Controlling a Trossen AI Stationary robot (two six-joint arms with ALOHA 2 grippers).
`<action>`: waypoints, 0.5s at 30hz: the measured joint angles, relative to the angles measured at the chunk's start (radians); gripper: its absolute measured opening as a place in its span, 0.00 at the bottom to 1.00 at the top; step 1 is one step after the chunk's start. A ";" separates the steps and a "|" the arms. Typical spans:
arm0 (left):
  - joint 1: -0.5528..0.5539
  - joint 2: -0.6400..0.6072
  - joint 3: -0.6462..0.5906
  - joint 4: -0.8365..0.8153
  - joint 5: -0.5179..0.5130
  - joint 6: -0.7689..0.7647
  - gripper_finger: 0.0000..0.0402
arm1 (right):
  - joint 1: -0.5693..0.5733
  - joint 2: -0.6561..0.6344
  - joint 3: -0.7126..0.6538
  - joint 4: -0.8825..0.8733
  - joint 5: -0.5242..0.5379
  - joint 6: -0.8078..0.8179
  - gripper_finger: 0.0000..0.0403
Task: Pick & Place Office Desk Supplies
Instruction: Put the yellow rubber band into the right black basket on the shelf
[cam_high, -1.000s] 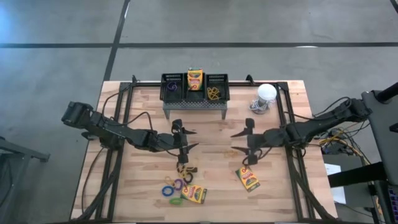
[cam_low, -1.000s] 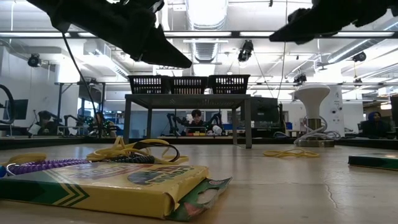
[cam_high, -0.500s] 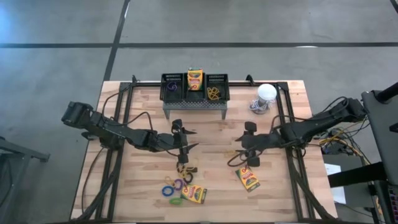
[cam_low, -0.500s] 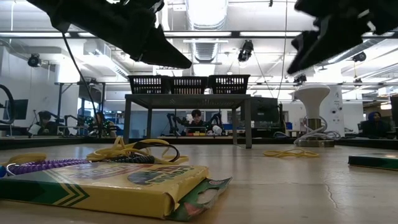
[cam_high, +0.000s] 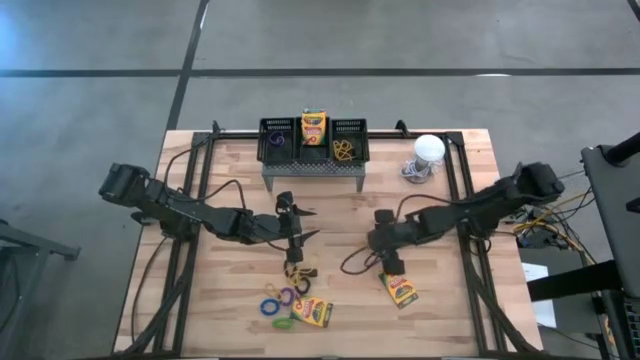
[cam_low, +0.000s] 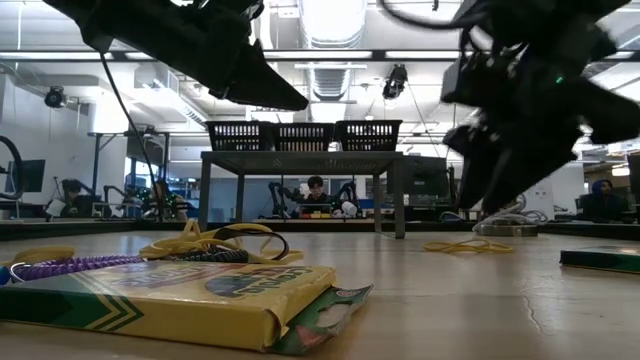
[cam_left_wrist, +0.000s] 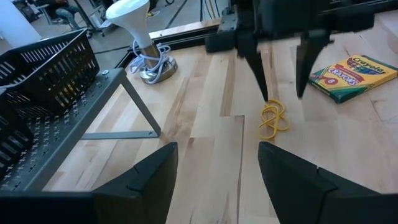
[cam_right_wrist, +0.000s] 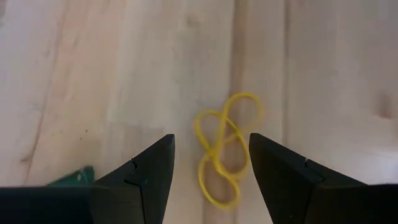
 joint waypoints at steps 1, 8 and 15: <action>0.000 0.000 0.000 0.000 0.000 0.000 0.57 | -0.012 0.022 0.000 0.020 -0.032 -0.008 0.50; 0.000 0.000 0.000 0.000 0.000 0.000 0.57 | -0.055 0.123 0.003 0.049 -0.064 -0.035 0.50; 0.001 0.000 -0.006 0.004 0.000 0.000 0.57 | -0.076 0.147 0.006 0.065 -0.044 -0.050 0.31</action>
